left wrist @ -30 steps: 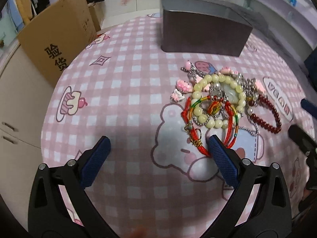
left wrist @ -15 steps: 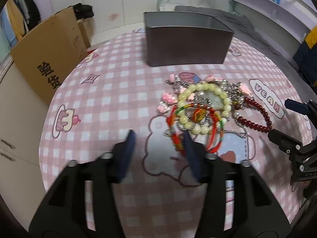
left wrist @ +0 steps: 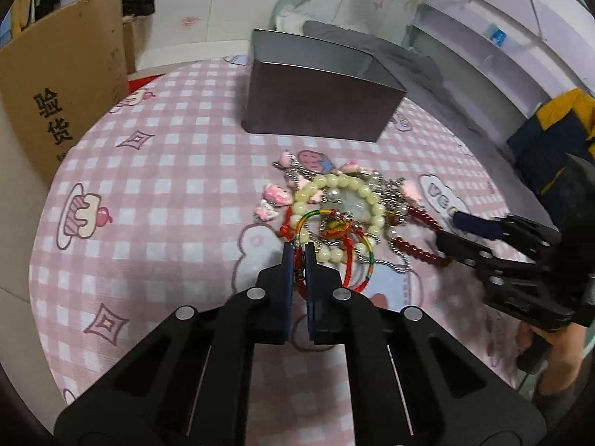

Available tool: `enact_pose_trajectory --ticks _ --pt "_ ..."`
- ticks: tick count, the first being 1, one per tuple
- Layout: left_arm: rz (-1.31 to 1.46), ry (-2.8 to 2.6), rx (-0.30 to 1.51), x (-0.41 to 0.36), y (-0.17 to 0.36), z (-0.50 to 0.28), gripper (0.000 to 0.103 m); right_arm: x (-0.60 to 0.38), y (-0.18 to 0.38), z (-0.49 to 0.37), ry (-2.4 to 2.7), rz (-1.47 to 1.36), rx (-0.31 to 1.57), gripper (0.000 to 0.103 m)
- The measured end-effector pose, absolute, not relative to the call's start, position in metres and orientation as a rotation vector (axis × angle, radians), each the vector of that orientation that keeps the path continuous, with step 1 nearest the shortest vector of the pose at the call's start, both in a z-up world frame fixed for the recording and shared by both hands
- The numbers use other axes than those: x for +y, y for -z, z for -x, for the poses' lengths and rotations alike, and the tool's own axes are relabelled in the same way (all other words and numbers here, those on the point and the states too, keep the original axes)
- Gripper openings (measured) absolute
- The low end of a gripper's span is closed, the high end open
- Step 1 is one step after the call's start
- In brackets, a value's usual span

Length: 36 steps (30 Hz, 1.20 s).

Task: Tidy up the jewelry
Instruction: 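Grasp the red string bracelets with the left gripper while the right grasps the dark red bead bracelet, then carry both bracelets into the grey tin and open both grippers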

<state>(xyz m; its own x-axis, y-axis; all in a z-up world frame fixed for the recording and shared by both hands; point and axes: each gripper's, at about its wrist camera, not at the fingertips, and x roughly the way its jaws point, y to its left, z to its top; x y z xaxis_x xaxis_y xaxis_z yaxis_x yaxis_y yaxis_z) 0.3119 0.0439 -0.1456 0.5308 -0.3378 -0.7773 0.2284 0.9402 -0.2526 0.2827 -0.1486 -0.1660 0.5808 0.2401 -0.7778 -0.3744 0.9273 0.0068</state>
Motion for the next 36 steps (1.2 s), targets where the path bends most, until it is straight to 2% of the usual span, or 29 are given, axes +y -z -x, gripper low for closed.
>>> enact_pose_trajectory --ticks 2,4,9,22,30,36 --pt "0.147 0.353 0.949 0.046 0.141 -0.309 0.006 -0.142 0.166 -0.283 -0.364 0.208 0.879 0.028" --pt "0.177 0.376 0.934 0.048 0.135 -0.307 0.006 -0.137 0.165 -0.283 -0.389 0.226 0.886 0.006" --pt "0.196 0.429 0.885 0.046 0.112 -0.297 0.006 -0.13 0.156 -0.274 -0.42 0.234 0.853 0.006" --pt "0.159 0.519 0.748 0.023 0.045 -0.288 0.006 -0.126 0.071 -0.259 -0.534 0.136 0.688 0.006" --pt "0.097 0.461 0.7 0.017 0.019 -0.327 0.006 -0.117 0.033 -0.299 -0.507 0.121 0.598 0.006" --pt "0.094 0.418 0.687 0.019 0.014 -0.373 0.006 -0.111 0.037 -0.346 -0.487 0.106 0.591 0.006"
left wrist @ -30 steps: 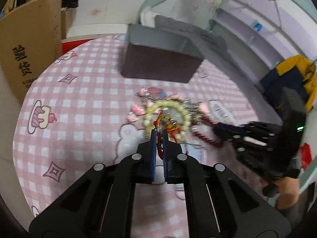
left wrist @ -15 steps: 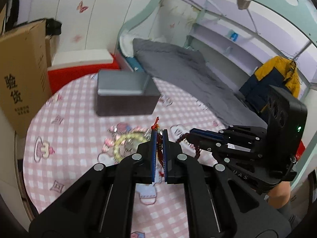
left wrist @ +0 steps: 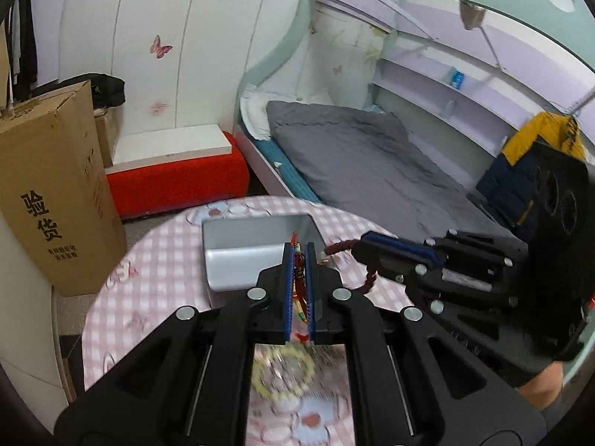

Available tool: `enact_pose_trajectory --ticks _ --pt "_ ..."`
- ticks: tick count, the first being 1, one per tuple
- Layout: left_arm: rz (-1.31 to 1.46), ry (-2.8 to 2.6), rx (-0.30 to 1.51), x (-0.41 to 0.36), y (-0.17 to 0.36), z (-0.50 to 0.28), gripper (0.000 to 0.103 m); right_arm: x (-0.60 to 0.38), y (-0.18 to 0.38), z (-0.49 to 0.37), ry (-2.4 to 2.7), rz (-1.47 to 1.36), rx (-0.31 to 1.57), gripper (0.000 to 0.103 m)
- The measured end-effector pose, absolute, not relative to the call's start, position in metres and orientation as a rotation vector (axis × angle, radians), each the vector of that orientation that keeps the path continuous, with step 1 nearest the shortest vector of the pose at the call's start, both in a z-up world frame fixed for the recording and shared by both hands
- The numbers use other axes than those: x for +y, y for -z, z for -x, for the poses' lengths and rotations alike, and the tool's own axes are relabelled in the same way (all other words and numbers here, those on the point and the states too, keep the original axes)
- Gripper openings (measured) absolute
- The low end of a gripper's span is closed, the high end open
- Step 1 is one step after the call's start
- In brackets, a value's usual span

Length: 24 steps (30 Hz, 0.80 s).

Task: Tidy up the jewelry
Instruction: 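Carry both bracelets into the grey tin and open both grippers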

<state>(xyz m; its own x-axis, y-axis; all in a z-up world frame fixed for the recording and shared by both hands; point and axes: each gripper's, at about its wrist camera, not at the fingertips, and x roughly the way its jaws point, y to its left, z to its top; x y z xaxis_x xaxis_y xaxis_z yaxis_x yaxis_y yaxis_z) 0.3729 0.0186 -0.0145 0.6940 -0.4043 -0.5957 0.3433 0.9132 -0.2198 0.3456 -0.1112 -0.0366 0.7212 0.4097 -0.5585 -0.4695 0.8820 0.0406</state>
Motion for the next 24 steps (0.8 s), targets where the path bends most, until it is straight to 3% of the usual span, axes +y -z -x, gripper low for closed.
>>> enact_pose_trajectory --ticks 11,24 --pt "0.072 0.33 0.756 0.005 0.053 -0.449 0.006 -0.11 0.078 -0.4 -0.429 0.077 0.646 0.006" --pt "0.078 0.297 0.845 0.005 0.09 -0.465 0.006 -0.112 0.099 -0.408 -0.435 0.031 0.717 0.006"
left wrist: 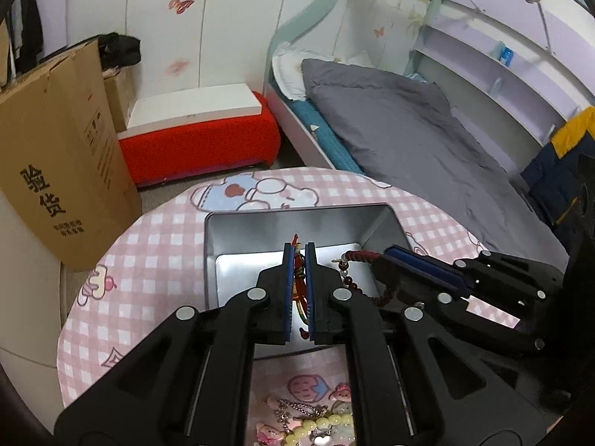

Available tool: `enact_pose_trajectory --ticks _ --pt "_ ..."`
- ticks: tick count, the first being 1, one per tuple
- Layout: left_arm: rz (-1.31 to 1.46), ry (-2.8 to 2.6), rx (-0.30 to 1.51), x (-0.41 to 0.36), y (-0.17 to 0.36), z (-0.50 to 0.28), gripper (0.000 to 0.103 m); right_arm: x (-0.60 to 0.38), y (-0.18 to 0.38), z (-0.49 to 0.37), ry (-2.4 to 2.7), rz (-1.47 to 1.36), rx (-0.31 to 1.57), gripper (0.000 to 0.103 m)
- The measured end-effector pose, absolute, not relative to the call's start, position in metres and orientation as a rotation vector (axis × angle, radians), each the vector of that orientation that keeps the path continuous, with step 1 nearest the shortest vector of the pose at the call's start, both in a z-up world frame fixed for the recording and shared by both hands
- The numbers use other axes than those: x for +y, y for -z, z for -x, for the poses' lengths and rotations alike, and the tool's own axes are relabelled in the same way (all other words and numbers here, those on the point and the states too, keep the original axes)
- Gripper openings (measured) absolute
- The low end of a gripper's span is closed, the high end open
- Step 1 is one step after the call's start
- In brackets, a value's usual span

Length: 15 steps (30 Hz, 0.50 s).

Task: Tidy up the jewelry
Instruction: 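Carry both bracelets into the grey tin and open both grippers, then move both open grippers back to the jewelry pile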

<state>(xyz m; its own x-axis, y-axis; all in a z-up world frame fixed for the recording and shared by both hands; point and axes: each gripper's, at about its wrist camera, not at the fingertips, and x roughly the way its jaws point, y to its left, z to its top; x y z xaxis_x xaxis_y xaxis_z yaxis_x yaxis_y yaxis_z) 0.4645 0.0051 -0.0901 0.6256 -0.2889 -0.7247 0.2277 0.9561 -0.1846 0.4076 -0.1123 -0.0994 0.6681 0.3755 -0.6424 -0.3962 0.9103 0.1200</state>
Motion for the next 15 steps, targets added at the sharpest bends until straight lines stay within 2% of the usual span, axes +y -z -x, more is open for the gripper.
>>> enact_pose_trajectory --ticks 9,10,12,13,15 --pt "0.085 0.304 0.868 0.012 0.086 -0.45 0.009 -0.122 0.082 -0.387 -0.446 0.0 0.701 0.009" --pt "0.084 0.301 0.867 0.012 0.085 -0.447 0.015 -0.122 0.08 -0.384 -0.448 0.003 0.696 0.01" --pt "0.087 0.297 0.856 0.013 0.082 -0.441 0.05 -0.122 0.075 -0.375 -0.45 0.007 0.689 0.012" --pt "0.093 0.284 0.833 0.014 0.08 -0.437 0.073 -0.122 0.073 -0.371 -0.452 0.007 0.688 0.012" --pt "0.084 0.276 0.816 0.015 0.075 -0.429 0.073 -0.122 0.071 -0.364 -0.449 0.016 0.683 0.012"
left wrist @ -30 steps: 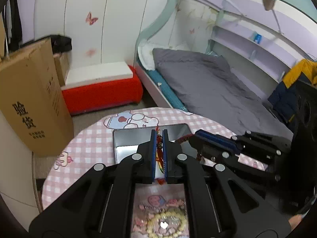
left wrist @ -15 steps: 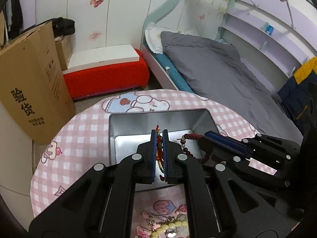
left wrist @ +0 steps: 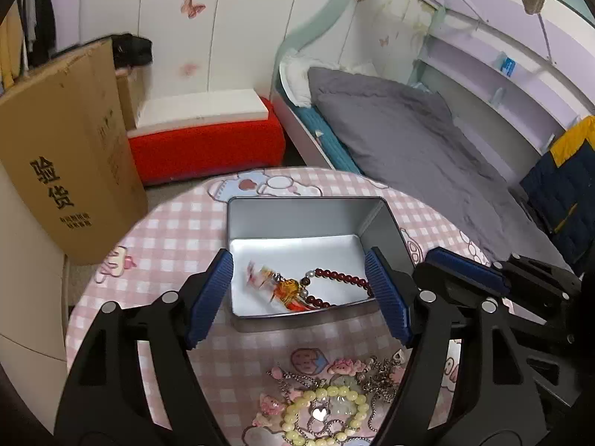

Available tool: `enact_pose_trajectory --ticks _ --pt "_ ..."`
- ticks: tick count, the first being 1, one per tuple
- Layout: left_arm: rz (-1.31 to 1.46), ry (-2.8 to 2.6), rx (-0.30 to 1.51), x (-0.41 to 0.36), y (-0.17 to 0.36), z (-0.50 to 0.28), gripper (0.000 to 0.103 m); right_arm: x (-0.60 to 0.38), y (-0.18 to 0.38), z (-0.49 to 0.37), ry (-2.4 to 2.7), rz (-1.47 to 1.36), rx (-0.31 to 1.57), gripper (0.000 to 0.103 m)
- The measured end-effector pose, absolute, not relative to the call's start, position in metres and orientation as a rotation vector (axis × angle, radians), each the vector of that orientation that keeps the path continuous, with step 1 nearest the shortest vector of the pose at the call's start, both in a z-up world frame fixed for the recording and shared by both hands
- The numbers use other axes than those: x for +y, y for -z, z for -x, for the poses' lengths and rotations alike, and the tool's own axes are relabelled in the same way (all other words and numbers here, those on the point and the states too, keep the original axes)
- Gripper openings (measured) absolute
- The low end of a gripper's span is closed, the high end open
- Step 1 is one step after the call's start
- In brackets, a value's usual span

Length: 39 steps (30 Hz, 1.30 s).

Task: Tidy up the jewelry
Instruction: 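Move both open grippers back to the jewelry pile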

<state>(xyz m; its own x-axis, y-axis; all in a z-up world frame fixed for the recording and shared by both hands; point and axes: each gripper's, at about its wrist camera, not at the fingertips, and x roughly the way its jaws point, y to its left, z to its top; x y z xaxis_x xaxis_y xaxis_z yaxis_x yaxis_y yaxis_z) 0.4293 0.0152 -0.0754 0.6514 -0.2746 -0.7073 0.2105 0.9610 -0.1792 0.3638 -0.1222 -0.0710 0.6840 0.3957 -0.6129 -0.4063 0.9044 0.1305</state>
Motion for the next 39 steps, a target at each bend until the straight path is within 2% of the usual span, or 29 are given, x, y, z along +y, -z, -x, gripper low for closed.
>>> enact_pose_trajectory --ticks 11,19,27,31,33,37,39 --pt "-0.013 0.325 0.743 0.013 0.052 -0.351 0.073 -0.126 0.071 -0.305 -0.46 0.056 0.667 0.014" --pt "-0.1 0.354 0.777 0.001 0.082 -0.315 0.073 -0.135 0.097 -0.27 -0.46 0.068 0.697 0.021" --pt "-0.11 0.373 0.855 -0.017 0.118 -0.309 0.072 -0.153 0.129 -0.259 -0.447 0.026 0.757 0.022" --pt "-0.112 0.384 0.902 -0.03 0.129 -0.314 0.057 -0.162 0.137 -0.261 -0.441 0.008 0.775 0.023" --pt "-0.127 0.377 0.923 -0.034 0.134 -0.316 0.056 -0.165 0.14 -0.263 -0.437 -0.001 0.78 0.023" --pt "-0.147 0.364 0.948 -0.039 0.142 -0.321 0.047 -0.168 0.145 -0.266 -0.441 -0.008 0.786 0.025" --pt "-0.161 0.363 0.964 -0.041 0.146 -0.323 0.038 -0.169 0.148 -0.268 -0.444 -0.013 0.791 0.026"
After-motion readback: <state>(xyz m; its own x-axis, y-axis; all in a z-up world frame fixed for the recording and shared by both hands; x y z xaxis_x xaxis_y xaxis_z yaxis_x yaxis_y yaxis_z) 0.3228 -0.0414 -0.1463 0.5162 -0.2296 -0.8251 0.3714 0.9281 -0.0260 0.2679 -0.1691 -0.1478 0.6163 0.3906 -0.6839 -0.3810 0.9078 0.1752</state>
